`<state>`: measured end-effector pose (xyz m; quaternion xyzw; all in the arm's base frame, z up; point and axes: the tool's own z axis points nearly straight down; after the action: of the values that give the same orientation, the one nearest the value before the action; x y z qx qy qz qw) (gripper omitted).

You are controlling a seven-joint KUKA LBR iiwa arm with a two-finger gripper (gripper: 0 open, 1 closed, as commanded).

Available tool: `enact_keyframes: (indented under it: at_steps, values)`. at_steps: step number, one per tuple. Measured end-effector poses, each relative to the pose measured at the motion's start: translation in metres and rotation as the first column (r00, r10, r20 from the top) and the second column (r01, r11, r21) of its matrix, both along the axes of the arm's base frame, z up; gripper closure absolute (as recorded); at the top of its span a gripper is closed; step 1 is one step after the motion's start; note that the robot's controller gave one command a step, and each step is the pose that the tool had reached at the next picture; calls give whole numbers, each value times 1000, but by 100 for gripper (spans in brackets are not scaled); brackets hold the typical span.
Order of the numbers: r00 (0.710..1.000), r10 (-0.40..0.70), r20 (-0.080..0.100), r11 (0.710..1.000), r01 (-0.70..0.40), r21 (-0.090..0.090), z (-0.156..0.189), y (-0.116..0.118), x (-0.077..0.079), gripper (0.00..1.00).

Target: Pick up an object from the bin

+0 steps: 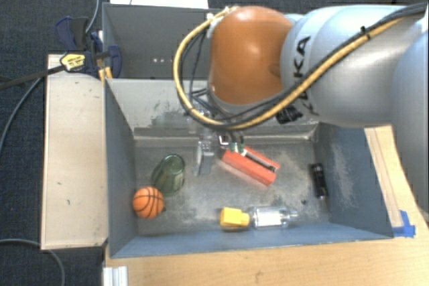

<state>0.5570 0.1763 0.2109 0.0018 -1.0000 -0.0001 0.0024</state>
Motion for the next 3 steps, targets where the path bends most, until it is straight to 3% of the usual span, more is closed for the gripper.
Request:
enact_keyframes:
  at_steps: [1, 2, 3]
  values:
    - [1000, -4, 8, 1000, 4, 1, 5, -1, 1, 0]
    - [996, 91, 14, 996, -91, 1, -12, 14, 13, 0]
    - [971, 238, 7, 971, -238, 1, -48, 32, 1, 0]
